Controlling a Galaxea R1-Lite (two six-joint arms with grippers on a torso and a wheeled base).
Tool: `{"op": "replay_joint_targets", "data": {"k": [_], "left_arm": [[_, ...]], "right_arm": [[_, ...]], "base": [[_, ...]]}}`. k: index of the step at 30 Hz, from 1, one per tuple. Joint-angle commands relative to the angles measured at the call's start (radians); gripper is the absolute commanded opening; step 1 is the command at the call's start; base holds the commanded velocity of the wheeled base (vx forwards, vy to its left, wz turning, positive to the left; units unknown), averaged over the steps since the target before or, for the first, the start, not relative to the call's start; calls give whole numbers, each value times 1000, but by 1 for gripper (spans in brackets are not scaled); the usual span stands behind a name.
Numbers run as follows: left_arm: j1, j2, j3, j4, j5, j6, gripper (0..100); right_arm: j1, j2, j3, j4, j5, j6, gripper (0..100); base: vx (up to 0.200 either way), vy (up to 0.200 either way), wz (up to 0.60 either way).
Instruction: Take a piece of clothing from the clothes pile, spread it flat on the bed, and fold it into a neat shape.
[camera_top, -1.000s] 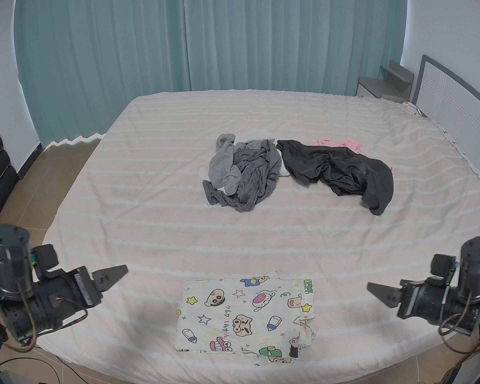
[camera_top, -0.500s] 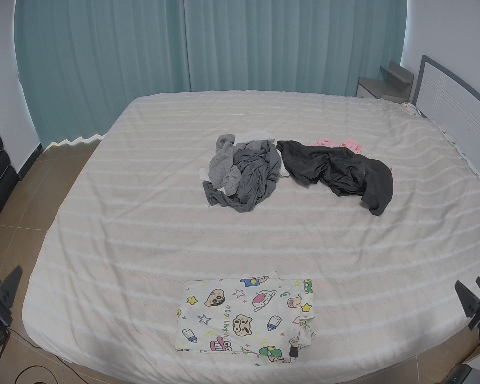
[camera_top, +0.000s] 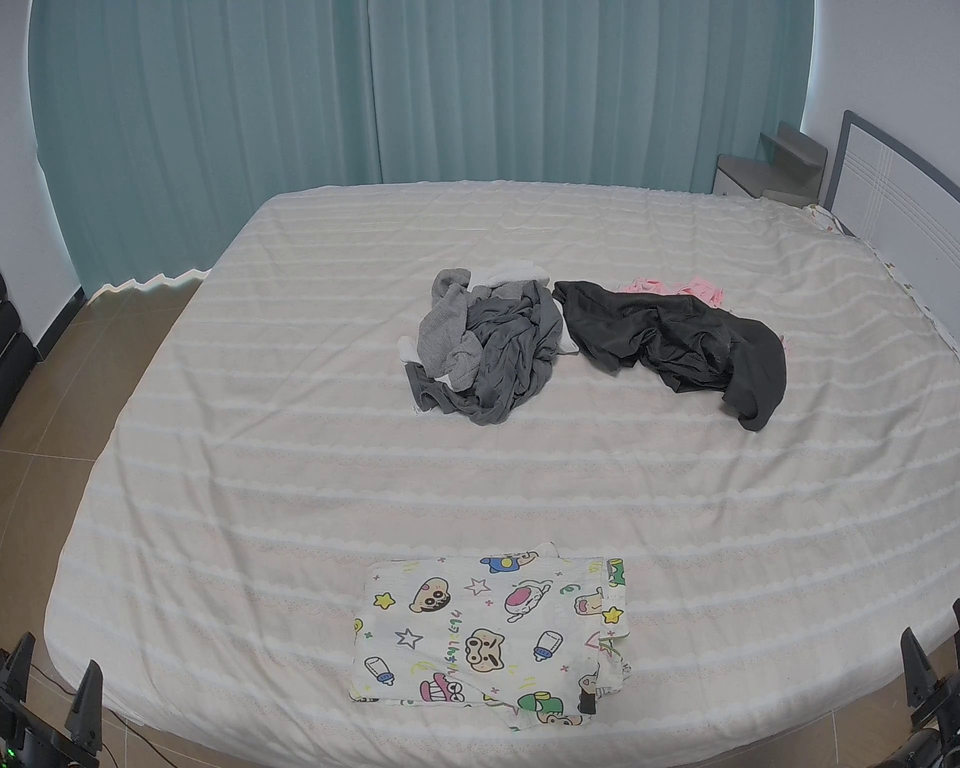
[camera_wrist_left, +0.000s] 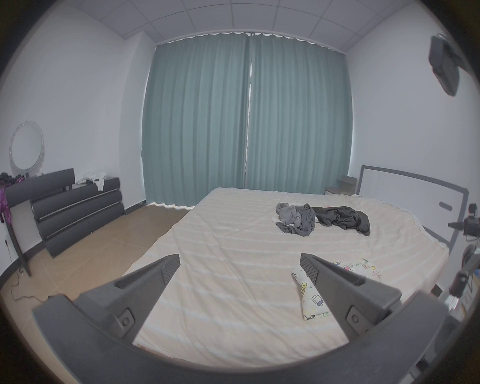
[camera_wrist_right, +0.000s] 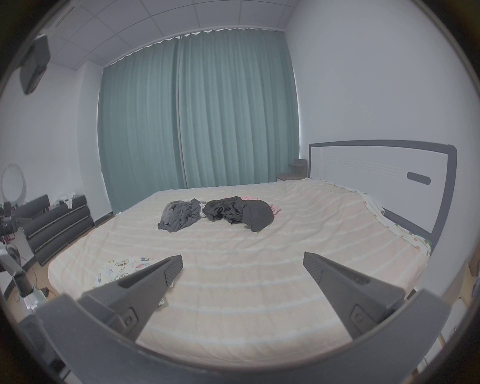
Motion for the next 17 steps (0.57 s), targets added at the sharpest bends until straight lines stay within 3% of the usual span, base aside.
{"op": "replay_joint_targets", "data": {"k": [1, 7, 9, 17], "left_arm": [[10, -33, 82, -32, -40, 61, 100], [10, -33, 88, -49, -91, 58, 100], [12, -32, 89, -50, -90, 60, 100], [12, -32, 89, -50, -85, 66, 100]], "right_arm": [[-116, -65, 13, 40, 28, -50, 100], [-113, -81, 25, 11, 48, 18, 100], [-84, -133, 25, 22, 97, -12, 100], [-90, -130, 25, 60, 111, -36, 100]], "base": [[0, 0, 0], [0, 0, 0], [0, 0, 0], [0, 0, 0]]}}
